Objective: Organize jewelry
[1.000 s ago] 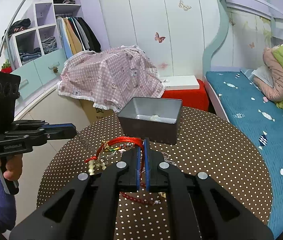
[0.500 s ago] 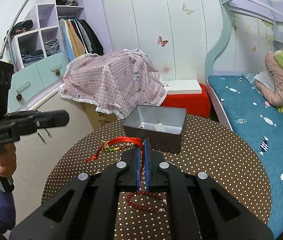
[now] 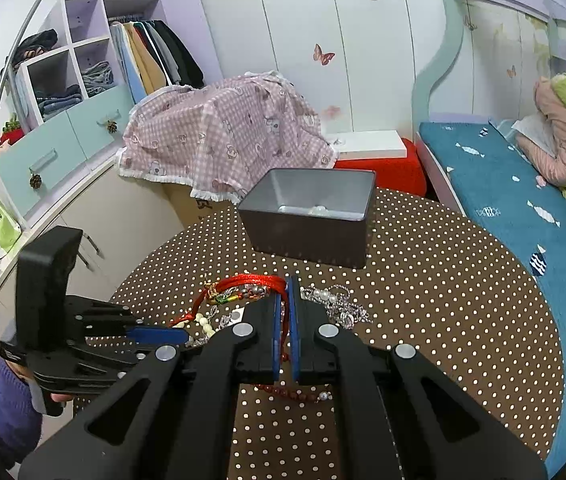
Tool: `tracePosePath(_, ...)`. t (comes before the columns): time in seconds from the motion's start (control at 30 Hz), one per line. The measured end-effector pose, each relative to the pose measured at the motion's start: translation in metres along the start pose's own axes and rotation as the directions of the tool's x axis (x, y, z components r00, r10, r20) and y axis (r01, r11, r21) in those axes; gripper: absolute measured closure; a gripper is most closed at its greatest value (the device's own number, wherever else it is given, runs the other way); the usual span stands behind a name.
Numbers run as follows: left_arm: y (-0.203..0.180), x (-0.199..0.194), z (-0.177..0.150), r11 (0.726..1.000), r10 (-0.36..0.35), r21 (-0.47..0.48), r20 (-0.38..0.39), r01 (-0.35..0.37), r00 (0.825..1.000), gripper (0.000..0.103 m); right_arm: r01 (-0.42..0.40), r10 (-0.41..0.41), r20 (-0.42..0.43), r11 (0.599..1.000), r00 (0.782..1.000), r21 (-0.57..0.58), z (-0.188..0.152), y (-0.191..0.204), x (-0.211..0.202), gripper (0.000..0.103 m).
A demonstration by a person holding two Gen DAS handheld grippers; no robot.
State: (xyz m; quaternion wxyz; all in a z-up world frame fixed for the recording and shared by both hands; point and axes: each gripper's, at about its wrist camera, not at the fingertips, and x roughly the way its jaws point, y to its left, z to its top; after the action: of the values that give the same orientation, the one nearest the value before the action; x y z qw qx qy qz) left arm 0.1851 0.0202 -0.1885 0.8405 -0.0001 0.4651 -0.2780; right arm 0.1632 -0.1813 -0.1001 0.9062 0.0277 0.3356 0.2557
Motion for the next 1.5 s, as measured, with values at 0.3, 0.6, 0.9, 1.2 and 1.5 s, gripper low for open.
tracePosePath(0.3,-0.006,-0.005,0.000,0.996,0.080,0.045,0.038,-0.081,0.996,0.066,-0.008,0.008,-0.019,1.000,1.000,0.006,-0.006,-0.001,0.003,0.101)
tracePosePath(0.6,-0.007,0.012,0.001,0.989,0.120,0.090,-0.004,-0.119,0.993,0.065,-0.013,0.013,-0.019,1.000,1.000,0.007,-0.007,-0.002,0.003,0.100)
tracePosePath(0.9,-0.008,0.023,0.008,0.985,0.146,0.099,-0.026,-0.143,0.989,0.065,-0.019,0.019,-0.014,1.000,1.000,0.006,-0.008,-0.001,0.001,0.099)
tracePosePath(1.2,-0.017,0.031,0.009,0.976,0.171,0.136,-0.005,-0.168,0.985,0.081,-0.020,0.020,-0.011,1.000,1.000,0.012,-0.009,-0.001,0.000,0.098)
tracePosePath(1.5,0.003,-0.004,0.009,0.997,0.047,0.061,0.055,-0.050,0.997,0.082,-0.021,0.021,-0.016,1.000,1.000,0.016,-0.010,-0.004,0.001,0.098)
